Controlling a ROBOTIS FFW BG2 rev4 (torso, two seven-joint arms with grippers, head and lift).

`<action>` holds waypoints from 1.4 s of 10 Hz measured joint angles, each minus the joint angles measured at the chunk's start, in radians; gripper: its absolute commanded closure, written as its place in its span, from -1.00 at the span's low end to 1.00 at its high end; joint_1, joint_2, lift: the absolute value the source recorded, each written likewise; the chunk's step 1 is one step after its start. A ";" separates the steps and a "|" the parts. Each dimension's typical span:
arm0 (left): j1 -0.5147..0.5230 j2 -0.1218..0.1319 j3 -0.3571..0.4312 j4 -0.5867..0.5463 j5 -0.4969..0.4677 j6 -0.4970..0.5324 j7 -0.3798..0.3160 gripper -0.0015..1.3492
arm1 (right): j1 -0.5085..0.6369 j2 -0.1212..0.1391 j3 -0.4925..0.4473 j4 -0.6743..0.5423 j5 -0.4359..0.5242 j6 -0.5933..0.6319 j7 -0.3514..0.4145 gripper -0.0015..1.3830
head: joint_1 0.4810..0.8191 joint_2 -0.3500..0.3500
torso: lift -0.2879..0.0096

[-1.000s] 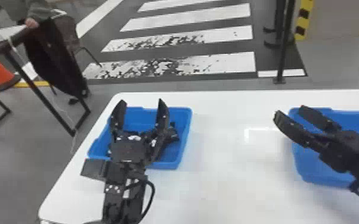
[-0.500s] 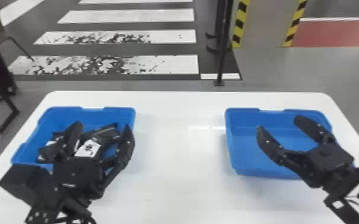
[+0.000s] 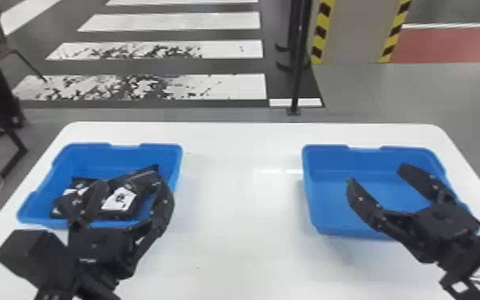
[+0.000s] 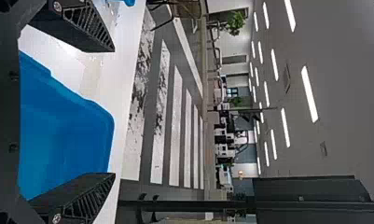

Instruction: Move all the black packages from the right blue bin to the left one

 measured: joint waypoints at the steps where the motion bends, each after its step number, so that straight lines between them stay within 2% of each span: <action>1: 0.004 -0.002 0.002 0.000 -0.004 -0.009 0.006 -0.89 | 0.008 0.001 0.000 -0.011 0.001 0.000 -0.011 -0.86 | 0.27 0.15 | -0.21; 9: 0.017 -0.014 0.026 -0.011 -0.052 -0.053 0.018 -0.89 | 0.025 0.001 -0.004 -0.032 -0.004 -0.025 -0.029 -0.86 | 0.27 0.19 | -0.21; 14: 0.021 -0.017 0.032 -0.024 -0.049 -0.069 0.025 -0.89 | 0.022 0.002 -0.004 -0.014 -0.014 -0.049 -0.029 -0.86 | 0.27 0.21 | -0.21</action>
